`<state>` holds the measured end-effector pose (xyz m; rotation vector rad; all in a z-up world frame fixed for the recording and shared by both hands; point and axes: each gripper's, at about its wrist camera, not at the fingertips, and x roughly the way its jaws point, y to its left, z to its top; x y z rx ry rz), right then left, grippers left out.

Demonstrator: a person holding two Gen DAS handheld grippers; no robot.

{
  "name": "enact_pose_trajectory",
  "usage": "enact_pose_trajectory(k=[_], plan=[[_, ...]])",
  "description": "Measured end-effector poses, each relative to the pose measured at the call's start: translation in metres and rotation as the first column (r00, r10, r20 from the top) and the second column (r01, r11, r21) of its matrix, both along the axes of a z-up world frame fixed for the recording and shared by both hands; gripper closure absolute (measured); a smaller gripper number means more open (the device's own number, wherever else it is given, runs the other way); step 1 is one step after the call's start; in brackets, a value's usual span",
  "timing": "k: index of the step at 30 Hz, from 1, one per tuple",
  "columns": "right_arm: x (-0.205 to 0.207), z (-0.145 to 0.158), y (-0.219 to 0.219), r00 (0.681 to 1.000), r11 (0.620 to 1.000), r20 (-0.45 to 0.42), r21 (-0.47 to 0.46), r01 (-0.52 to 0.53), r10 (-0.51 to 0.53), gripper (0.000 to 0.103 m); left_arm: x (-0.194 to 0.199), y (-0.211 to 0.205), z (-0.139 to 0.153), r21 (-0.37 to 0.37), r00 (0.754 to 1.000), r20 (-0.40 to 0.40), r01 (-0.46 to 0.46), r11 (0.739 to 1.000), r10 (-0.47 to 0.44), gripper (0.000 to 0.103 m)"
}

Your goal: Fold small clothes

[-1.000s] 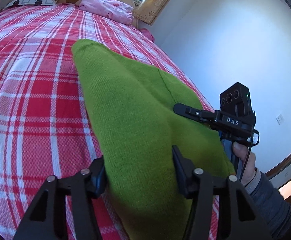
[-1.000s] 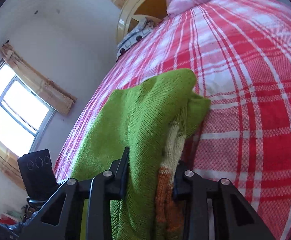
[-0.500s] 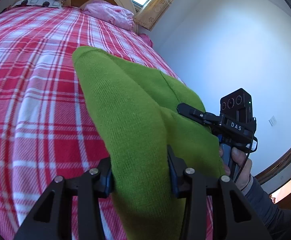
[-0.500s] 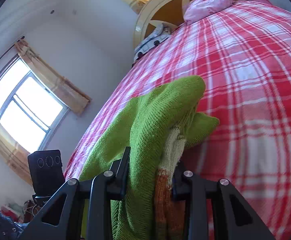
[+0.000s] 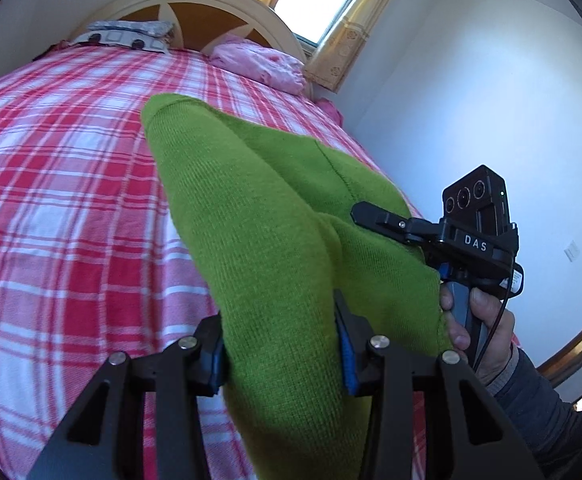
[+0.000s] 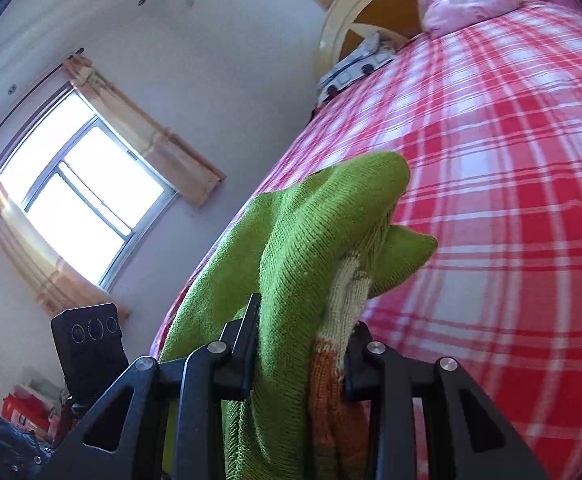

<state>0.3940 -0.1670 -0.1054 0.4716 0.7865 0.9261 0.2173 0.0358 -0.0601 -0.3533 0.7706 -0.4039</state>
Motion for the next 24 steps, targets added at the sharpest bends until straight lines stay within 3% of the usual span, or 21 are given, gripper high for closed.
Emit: enact_pose_trajectory(k=[3,24], plan=[[-0.006,-0.003,0.022,0.999,0.999,-0.003,0.005,-0.033,0.033,0.071,-0.009,0.012,0.003,0.036,0.999,0.004,-0.037,0.999,0.037,0.058],[-0.013,-0.013,0.159,0.976,0.977,-0.032,0.006,-0.214,0.214,0.071,-0.052,0.103,-0.010,0.075,0.979,-0.002,-0.204,0.976,0.204,0.058]])
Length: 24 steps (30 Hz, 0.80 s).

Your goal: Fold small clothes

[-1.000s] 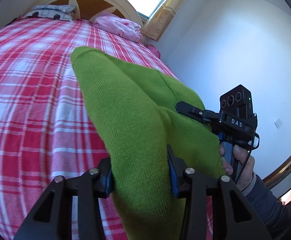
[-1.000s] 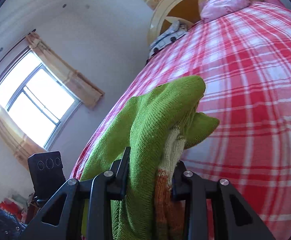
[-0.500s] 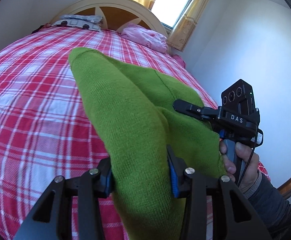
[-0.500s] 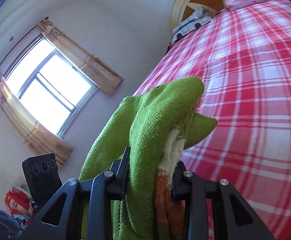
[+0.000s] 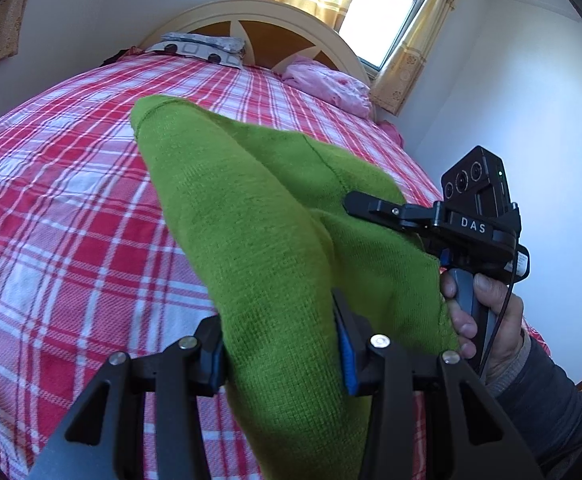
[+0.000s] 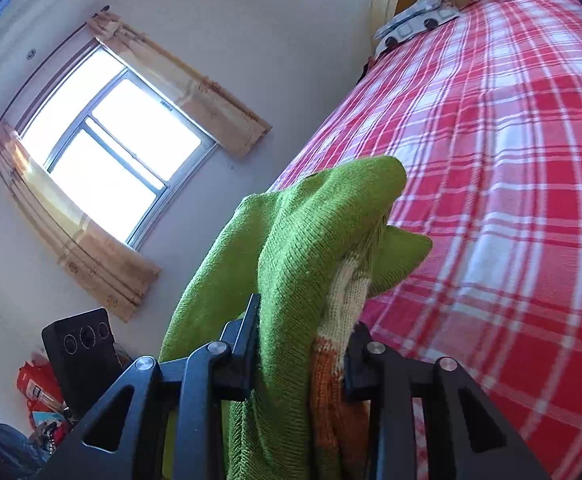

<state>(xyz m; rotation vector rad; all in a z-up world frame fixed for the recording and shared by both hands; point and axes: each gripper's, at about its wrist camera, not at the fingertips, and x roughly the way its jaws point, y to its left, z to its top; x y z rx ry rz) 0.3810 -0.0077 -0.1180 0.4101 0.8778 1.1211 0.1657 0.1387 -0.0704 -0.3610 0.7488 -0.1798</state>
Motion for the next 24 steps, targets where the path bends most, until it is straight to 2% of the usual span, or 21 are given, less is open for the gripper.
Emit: enact_pose_trajectory(k=[24], plan=[[-0.001,-0.022,0.114,0.985,0.985,-0.060,-0.049,-0.168,0.165,0.071,-0.040,0.059,-0.017,0.026,0.990,-0.047,-0.132,0.991,0.133,0.058]])
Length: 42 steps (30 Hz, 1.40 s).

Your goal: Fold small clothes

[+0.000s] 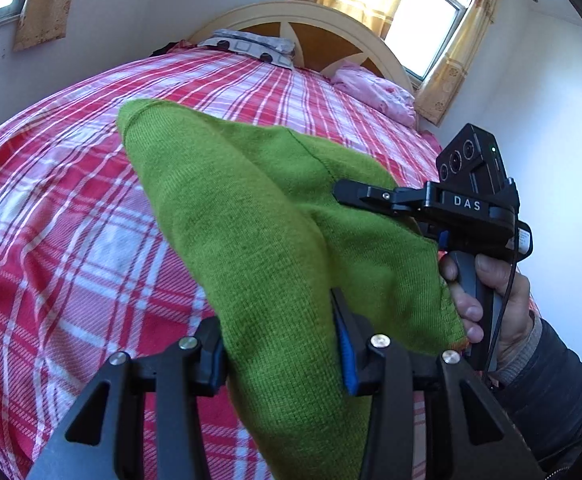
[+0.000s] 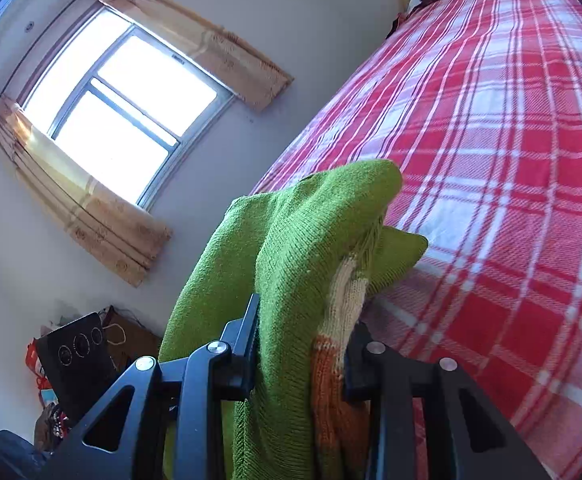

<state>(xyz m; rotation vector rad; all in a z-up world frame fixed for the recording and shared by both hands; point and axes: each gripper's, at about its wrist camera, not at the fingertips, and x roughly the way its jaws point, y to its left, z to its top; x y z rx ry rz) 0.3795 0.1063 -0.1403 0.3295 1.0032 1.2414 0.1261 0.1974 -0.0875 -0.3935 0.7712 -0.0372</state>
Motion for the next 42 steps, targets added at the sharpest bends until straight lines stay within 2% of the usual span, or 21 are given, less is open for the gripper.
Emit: enact_pose_trajectory(k=[12,15,17,21,23,26,28,31,33,36,37,38,40,41,42], plan=[[0.000,-0.010,0.032,0.999,0.999,-0.022,-0.042,-0.030,0.030,0.071,-0.006,0.012,-0.017,-0.021,1.000,-0.026,-0.012,1.000,0.012,0.058],[0.001,-0.010,0.036,1.000,0.997,-0.014,-0.069,-0.025,0.024,0.071,-0.006,0.016,-0.023,-0.039,0.999,-0.036,-0.024,0.999,0.022,0.055],[0.004,-0.012,0.037,1.000,0.996,-0.021,-0.090,-0.016,0.014,0.070,-0.007,0.015,-0.023,-0.030,0.999,-0.044,-0.029,0.999,0.028,0.048],[0.005,-0.014,0.037,1.000,0.993,-0.026,-0.117,-0.016,0.014,0.066,-0.008,0.015,-0.021,-0.024,0.998,-0.049,-0.033,0.999,0.032,0.043],[0.006,-0.013,0.036,1.000,0.990,-0.015,-0.141,-0.014,0.012,0.066,-0.011,0.016,-0.020,-0.010,0.998,-0.045,-0.036,0.999,0.036,0.036],[0.004,-0.015,0.034,1.000,0.984,0.007,-0.179,-0.006,0.007,0.065,-0.018,0.017,-0.017,0.009,0.998,-0.041,-0.041,0.999,0.042,0.035],[-0.001,-0.010,0.030,0.999,0.984,0.033,-0.181,0.003,0.003,0.065,-0.027,0.017,-0.013,0.033,0.998,-0.032,-0.044,0.998,0.045,0.032],[-0.013,0.000,0.021,0.995,0.982,0.097,-0.185,0.027,-0.009,0.063,-0.035,0.025,-0.012,0.057,0.998,-0.025,-0.060,0.997,0.061,0.021],[-0.020,0.007,0.012,0.992,0.984,0.126,-0.175,0.045,-0.023,0.061,-0.037,0.032,-0.013,0.057,0.996,-0.022,-0.089,0.994,0.090,0.020],[-0.033,0.013,-0.001,0.988,0.986,0.152,-0.160,0.047,-0.022,0.051,-0.035,0.037,-0.014,0.023,0.994,-0.022,-0.109,0.994,0.109,0.020],[-0.037,0.012,-0.004,0.988,0.986,0.153,-0.160,0.040,-0.016,0.045,-0.034,0.036,-0.015,0.037,0.993,-0.020,-0.116,0.993,0.116,0.018],[-0.041,0.011,-0.006,0.989,0.986,0.151,-0.166,0.031,-0.005,0.045,-0.032,0.034,-0.016,0.054,0.993,-0.019,-0.119,0.991,0.121,0.012],[-0.048,0.002,-0.003,0.984,0.966,0.179,-0.256,0.046,0.001,0.045,-0.027,0.035,-0.025,0.082,0.987,-0.047,-0.147,0.986,0.151,0.004],[-0.049,-0.006,0.000,0.981,0.944,0.195,-0.323,0.066,-0.002,0.045,-0.026,0.036,-0.028,0.067,0.987,-0.054,-0.147,0.987,0.151,0.003],[-0.047,-0.011,0.002,0.983,0.937,0.183,-0.343,0.069,-0.005,0.045,-0.025,0.037,-0.031,0.049,0.987,-0.061,-0.143,0.989,0.145,0.003]])
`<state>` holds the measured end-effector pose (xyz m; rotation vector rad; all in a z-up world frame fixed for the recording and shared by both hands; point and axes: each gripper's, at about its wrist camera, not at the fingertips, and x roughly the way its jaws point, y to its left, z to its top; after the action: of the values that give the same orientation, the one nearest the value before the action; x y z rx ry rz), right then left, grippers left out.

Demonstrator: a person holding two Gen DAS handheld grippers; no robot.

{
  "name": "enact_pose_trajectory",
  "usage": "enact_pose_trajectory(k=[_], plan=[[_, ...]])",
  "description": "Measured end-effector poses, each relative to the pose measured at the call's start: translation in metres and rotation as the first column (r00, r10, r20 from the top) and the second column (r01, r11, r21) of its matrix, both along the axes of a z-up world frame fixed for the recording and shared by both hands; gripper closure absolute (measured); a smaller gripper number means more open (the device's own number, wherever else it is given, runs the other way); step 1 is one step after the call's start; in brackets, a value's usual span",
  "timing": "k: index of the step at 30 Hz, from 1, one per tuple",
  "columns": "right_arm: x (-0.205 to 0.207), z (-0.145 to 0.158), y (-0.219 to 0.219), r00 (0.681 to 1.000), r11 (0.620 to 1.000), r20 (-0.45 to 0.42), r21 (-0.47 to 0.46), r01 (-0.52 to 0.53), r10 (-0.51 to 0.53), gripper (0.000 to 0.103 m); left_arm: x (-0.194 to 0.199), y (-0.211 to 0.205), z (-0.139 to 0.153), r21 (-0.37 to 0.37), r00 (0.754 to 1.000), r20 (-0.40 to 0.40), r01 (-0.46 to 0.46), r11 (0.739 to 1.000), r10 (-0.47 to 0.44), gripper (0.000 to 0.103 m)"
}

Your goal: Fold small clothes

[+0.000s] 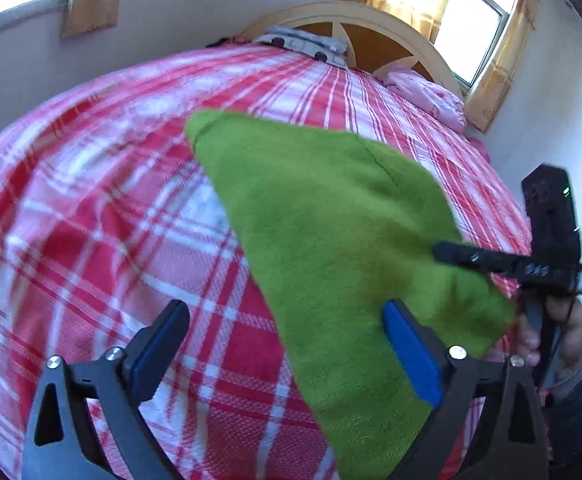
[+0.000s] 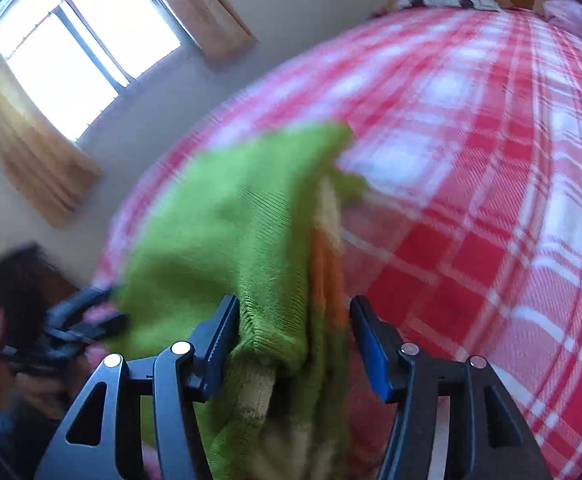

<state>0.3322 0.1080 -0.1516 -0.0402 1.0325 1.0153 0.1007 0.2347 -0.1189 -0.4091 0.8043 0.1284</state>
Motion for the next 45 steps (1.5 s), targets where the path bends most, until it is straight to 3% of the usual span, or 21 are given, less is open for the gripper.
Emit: enact_pose_trajectory(k=[2,6,13,23,33,45], plan=[[0.002,-0.004,-0.005,0.999,0.999,-0.027,0.025,0.022,-0.022,0.041,-0.001,0.003,-0.003,-0.014,1.000,-0.005,-0.012,1.000,0.012,0.001],[-0.004,-0.001,-0.012,0.997,0.997,0.016,0.015,0.079,-0.079,0.038,-0.005,-0.002,0.002,0.002,1.000,-0.001,-0.021,1.000,0.021,0.001],[-0.052,0.052,-0.050,0.961,0.980,0.194,0.061,0.190,-0.198,0.036,-0.020,-0.025,0.042,0.091,0.996,0.092,-0.008,0.996,0.000,0.001],[-0.130,0.116,-0.089,0.865,0.948,0.394,0.201,0.249,-0.311,0.036,-0.038,-0.053,0.087,0.171,0.976,0.211,0.025,0.985,-0.061,0.001],[-0.155,0.136,-0.102,0.816,0.937,0.466,0.230,0.262,-0.342,0.034,-0.046,-0.057,0.101,0.188,0.964,0.259,0.014,0.982,-0.063,0.001],[-0.161,0.138,-0.101,0.814,0.939,0.473,0.229,0.257,-0.338,0.034,-0.049,-0.060,0.102,0.190,0.963,0.262,0.009,0.982,-0.059,0.001]])
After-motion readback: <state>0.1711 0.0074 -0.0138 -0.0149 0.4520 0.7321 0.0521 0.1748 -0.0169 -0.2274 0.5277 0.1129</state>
